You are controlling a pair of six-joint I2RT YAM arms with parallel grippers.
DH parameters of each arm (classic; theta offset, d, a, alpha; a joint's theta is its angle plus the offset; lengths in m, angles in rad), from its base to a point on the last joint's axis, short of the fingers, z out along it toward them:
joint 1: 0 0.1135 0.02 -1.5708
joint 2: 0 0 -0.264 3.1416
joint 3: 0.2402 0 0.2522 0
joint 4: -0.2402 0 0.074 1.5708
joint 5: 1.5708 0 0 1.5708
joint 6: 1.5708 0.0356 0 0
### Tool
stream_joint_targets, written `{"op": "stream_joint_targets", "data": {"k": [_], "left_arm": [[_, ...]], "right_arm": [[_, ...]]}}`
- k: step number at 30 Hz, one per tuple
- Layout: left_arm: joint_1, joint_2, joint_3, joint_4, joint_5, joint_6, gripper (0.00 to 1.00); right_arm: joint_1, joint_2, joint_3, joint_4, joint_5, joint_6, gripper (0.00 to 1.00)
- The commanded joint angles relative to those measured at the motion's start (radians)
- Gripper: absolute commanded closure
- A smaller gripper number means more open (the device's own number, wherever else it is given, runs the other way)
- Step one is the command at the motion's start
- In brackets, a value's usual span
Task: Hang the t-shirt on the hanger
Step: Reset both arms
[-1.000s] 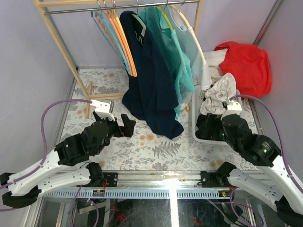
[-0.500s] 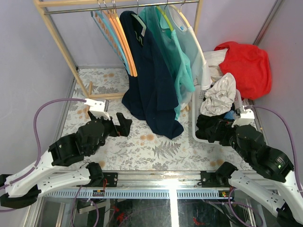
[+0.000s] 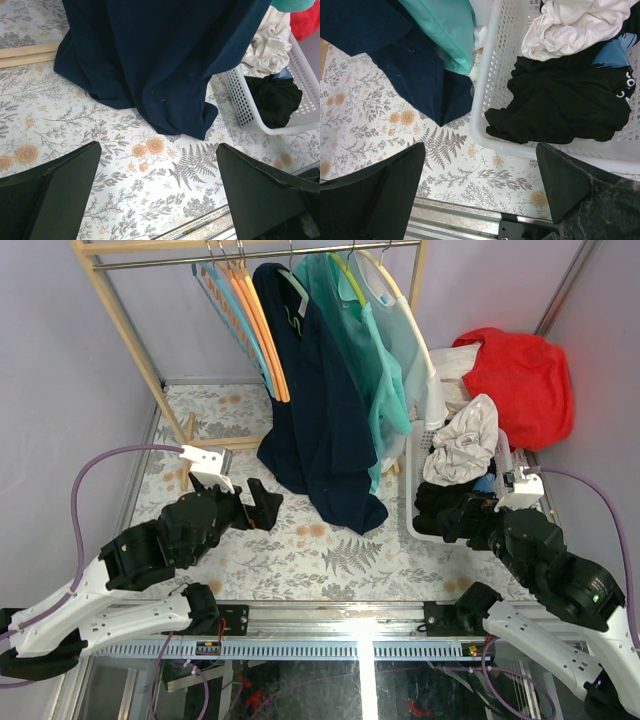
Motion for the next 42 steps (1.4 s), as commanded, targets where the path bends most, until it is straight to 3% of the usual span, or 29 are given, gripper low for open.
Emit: {"op": "stream_joint_targets", "data": {"k": [1, 22, 42], "left_arm": [[0.006, 0.0, -0.002, 0.039, 0.032, 0.031, 0.01], [0.005, -0.082, -0.109, 0.105, 0.13, 0.054, 0.0], [0.005, -0.082, -0.113, 0.093, 0.017, 0.007, 0.01]], "right_arm": [[-0.004, -0.013, -0.004, 0.025, 0.053, 0.006, 0.01], [-0.003, -0.018, -0.009, 0.057, 0.098, 0.018, 0.01], [-0.003, -0.06, -0.067, 0.106, 0.018, -0.021, 0.01]]}}
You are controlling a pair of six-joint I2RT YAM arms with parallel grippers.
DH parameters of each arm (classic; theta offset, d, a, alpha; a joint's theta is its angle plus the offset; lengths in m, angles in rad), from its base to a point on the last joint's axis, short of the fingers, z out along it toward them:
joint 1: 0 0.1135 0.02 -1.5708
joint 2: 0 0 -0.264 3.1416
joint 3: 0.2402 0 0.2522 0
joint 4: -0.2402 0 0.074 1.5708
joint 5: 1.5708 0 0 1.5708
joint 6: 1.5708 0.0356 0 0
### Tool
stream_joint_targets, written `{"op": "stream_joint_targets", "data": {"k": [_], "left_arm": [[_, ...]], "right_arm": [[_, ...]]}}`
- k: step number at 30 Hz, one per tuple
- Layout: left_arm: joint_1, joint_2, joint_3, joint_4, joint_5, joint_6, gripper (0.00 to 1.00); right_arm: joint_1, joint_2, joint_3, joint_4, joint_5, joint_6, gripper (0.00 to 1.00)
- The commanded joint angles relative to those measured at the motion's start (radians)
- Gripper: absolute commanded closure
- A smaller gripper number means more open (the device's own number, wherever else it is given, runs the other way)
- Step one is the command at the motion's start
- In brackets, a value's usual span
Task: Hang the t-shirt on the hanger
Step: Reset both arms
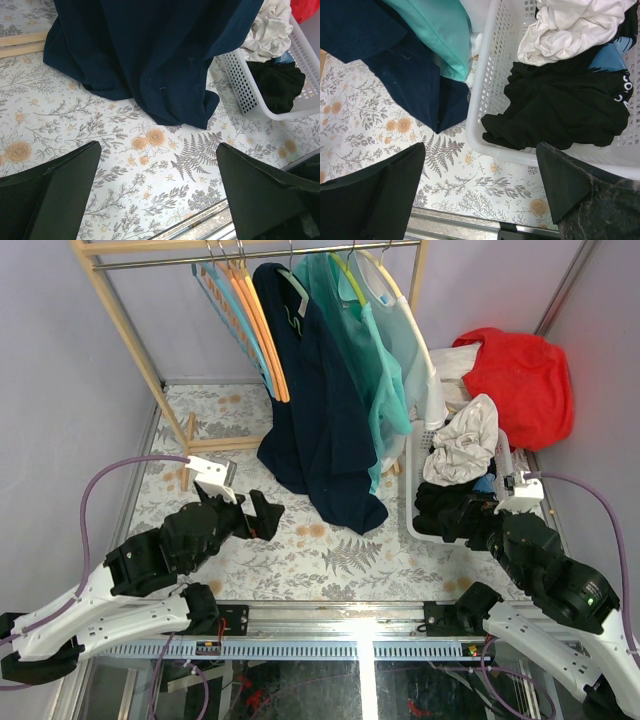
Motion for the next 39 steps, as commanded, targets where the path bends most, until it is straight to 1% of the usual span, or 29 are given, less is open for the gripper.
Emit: {"op": "stream_joint_targets", "data": {"k": [1, 21, 24, 28, 31, 34, 36, 39], "left_arm": [[0.005, -0.004, 0.015, 0.039, -0.043, -0.019, 0.0], [0.006, 0.023, 0.018, 0.051, -0.071, -0.006, 0.0], [0.006, 0.049, 0.043, 0.065, -0.073, 0.019, 0.0], [0.014, 0.116, 0.096, 0.096, -0.068, 0.073, 0.0], [0.058, 0.145, 0.109, 0.144, -0.018, 0.11, 0.0], [0.144, 0.169, 0.118, 0.188, 0.091, 0.122, 0.0], [0.205, 0.188, 0.122, 0.204, 0.181, 0.126, 0.0], [0.291, 0.198, 0.13, 0.212, 0.26, 0.127, 0.0]], "right_arm": [[-0.004, -0.016, -0.006, 0.061, -0.023, -0.017, 0.01], [-0.004, -0.018, -0.009, 0.066, -0.038, -0.023, 0.01], [-0.003, -0.006, -0.01, 0.083, -0.047, -0.03, 0.01], [-0.004, 0.051, -0.013, 0.133, -0.07, -0.038, 0.01], [-0.003, 0.115, -0.016, 0.195, -0.091, -0.031, 0.01], [-0.003, 0.175, -0.003, 0.231, -0.101, -0.032, 0.01], [-0.004, 0.208, 0.016, 0.232, -0.101, -0.04, 0.01], [-0.003, 0.239, 0.047, 0.206, -0.097, -0.05, 0.01]]}}
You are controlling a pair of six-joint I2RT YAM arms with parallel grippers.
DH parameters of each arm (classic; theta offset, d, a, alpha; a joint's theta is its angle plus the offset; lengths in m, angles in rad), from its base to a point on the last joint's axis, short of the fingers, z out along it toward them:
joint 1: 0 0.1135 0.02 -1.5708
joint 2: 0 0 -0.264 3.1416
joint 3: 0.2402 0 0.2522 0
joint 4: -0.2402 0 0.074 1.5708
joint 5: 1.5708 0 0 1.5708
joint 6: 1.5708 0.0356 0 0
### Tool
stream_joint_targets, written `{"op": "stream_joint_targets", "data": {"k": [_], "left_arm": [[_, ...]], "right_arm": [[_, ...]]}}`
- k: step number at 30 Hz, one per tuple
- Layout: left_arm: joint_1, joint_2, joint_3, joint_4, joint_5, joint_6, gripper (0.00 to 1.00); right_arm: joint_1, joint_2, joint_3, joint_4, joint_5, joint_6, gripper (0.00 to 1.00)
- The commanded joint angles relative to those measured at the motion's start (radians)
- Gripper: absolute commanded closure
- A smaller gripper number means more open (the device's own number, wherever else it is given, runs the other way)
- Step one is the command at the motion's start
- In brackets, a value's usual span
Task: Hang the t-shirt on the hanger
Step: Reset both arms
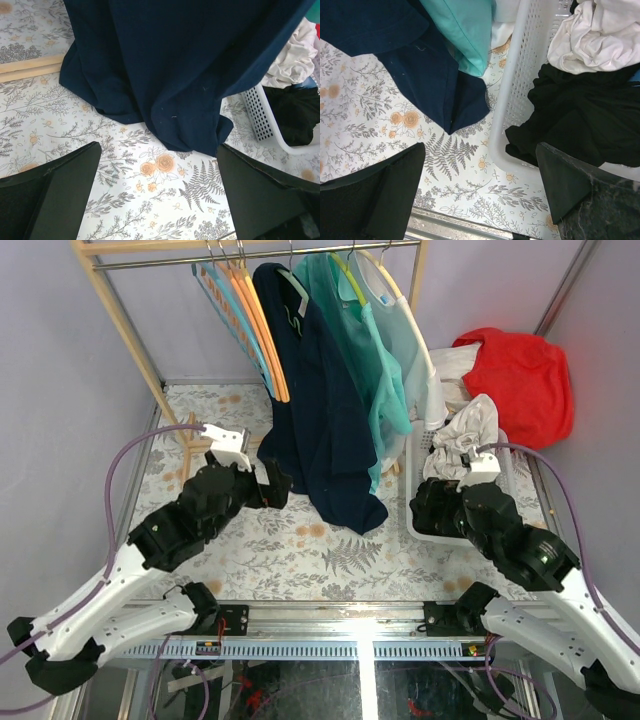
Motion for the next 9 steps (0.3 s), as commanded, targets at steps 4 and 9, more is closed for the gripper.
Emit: {"op": "stream_joint_targets", "data": {"k": [4, 9], "left_arm": [[0.137, -0.027, 0.038, 0.084, 0.167, 0.02, 0.0], [0.141, -0.089, 0.014, 0.04, 0.153, -0.007, 0.0]], "right_arm": [[-0.003, 0.005, 0.062, 0.006, -0.001, -0.012, 0.01], [-0.003, -0.064, 0.032, -0.007, 0.018, -0.004, 0.01]]}}
